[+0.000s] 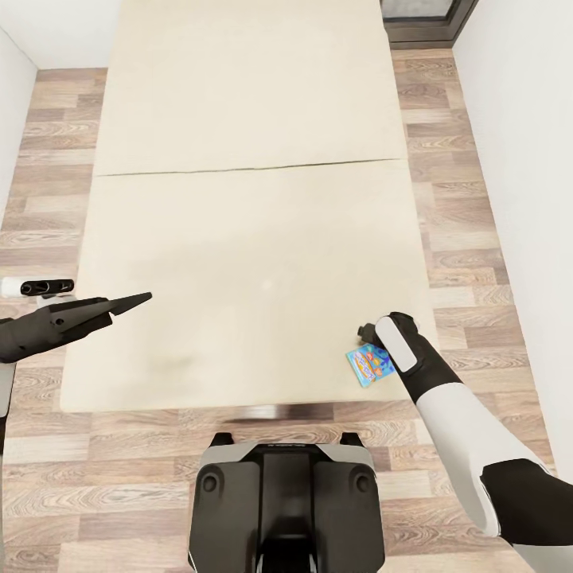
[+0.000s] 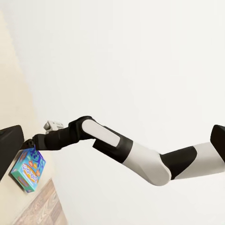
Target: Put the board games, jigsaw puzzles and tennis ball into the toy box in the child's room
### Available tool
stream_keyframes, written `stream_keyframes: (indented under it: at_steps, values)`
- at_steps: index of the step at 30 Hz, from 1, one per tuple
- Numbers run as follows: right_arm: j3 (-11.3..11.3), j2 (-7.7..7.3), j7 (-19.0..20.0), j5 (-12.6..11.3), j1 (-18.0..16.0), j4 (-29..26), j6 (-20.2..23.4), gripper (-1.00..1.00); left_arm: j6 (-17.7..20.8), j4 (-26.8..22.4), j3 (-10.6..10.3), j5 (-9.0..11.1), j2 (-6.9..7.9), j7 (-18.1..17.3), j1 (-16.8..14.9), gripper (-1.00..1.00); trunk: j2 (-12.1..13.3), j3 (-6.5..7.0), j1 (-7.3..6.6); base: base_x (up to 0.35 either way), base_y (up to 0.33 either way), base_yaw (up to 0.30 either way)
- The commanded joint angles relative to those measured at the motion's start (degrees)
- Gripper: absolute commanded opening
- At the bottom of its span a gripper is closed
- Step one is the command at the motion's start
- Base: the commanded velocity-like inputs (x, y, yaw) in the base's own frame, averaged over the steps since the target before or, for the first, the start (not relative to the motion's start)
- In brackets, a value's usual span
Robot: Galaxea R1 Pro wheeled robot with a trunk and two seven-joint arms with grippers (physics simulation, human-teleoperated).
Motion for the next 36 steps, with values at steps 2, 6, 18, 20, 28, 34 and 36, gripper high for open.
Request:
stream_keyframes:
  at_steps: [2, 6, 18, 20, 28, 34, 36]
  values:
    - [0.26, -0.09, -0.54, -0.52, -0.05, -0.08, 0.14, 1.00, 0.61, -0.01, -0.01, -0.05, 0.01, -0.22, -0.02, 1.00, -0.09, -0.06, 0.04, 0.000, 0.000, 0.000]
    - [0.24, 0.05, -0.54, -0.51, -0.10, -0.10, 0.17, 1.00, 0.61, -0.01, -0.01, -0.05, 0.01, -0.22, -0.02, 1.00, -0.09, -0.06, 0.04, 0.000, 0.000, 0.000]
    - [0.22, 0.04, -0.54, -0.51, -0.29, -0.06, 0.18, 1.00, 0.61, -0.02, -0.01, -0.05, 0.01, -0.22, -0.02, 1.00, -0.09, -0.71, 0.04, 0.000, 0.000, 0.000]
    - [0.22, 0.09, -0.54, -0.51, -0.29, -0.04, 0.18, 1.00, 0.61, -0.02, -0.01, -0.05, 0.01, -0.22, -0.02, 1.00, -0.09, -0.89, 0.04, 0.000, 0.000, 0.000]
    - [0.22, -0.04, -0.54, -0.48, -0.33, -0.10, 0.18, 1.00, 0.61, -0.02, -0.03, -0.05, 0.01, -0.22, -0.02, 1.00, -0.09, -1.64, 0.04, 0.000, 0.000, 0.000]
    - [0.22, -0.12, -0.54, -0.47, -0.30, -0.10, 0.18, 1.00, 0.61, -0.02, -0.17, -0.05, -0.05, -0.22, -0.02, 1.00, -0.09, -2.20, 0.04, 0.000, 0.000, 0.000]
    - [0.22, -0.12, -0.54, -0.46, -0.30, -0.10, 0.18, 1.00, 0.61, -0.02, -0.18, -0.05, -0.05, -0.22, -0.02, 1.00, -0.09, -2.35, 0.04, 0.000, 0.000, 0.000]
